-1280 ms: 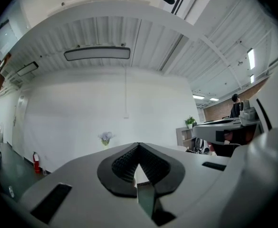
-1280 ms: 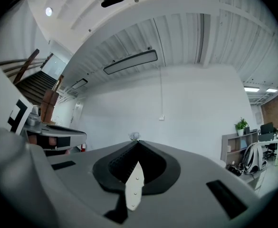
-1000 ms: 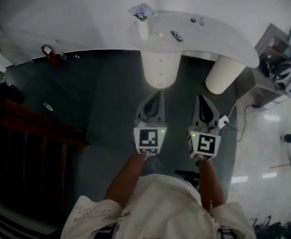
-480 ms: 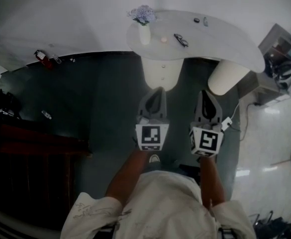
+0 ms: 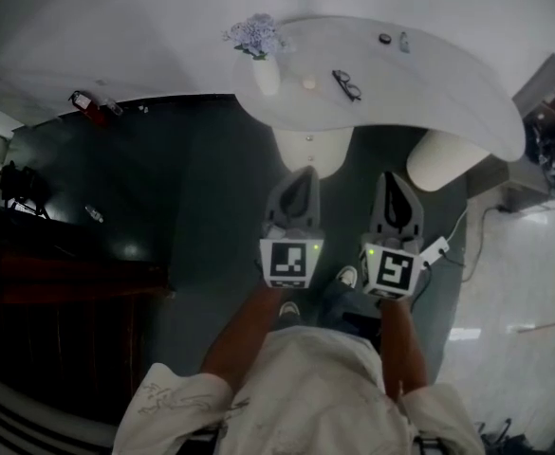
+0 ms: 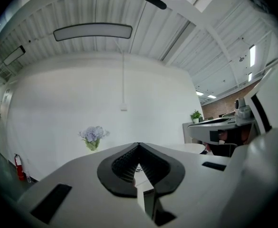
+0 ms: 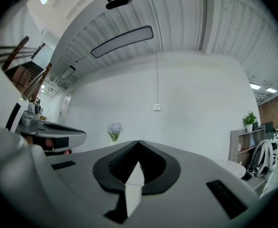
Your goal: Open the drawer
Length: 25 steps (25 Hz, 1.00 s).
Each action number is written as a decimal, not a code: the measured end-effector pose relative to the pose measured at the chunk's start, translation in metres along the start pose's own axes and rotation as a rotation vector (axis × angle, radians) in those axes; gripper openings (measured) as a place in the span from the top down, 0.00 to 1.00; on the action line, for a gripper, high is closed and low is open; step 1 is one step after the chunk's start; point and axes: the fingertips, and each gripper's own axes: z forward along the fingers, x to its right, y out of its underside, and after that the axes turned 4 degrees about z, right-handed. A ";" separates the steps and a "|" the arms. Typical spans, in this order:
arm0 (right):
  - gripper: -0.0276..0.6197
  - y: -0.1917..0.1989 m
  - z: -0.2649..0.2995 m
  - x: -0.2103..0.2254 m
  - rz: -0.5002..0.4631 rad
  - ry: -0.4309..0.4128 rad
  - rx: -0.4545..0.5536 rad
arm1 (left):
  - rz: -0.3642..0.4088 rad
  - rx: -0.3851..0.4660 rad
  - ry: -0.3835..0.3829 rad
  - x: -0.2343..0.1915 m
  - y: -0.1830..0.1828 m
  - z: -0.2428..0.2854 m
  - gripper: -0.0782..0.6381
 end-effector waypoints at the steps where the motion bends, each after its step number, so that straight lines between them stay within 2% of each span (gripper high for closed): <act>1: 0.95 0.003 0.009 0.009 0.002 -0.011 0.001 | 0.001 0.004 -0.007 0.004 0.000 0.012 0.89; 7: 0.95 0.036 0.051 0.055 0.029 -0.073 -0.036 | -0.012 -0.021 -0.071 0.020 0.015 0.069 0.89; 13: 0.95 0.077 0.081 0.068 0.031 -0.107 -0.064 | -0.014 -0.062 -0.111 0.016 0.049 0.096 0.89; 19: 0.95 0.141 0.110 0.055 0.049 -0.112 -0.090 | -0.058 -0.123 -0.109 0.008 0.126 0.117 0.89; 25: 0.95 0.234 0.129 0.033 0.053 -0.120 -0.140 | -0.038 -0.187 -0.107 -0.002 0.233 0.136 0.89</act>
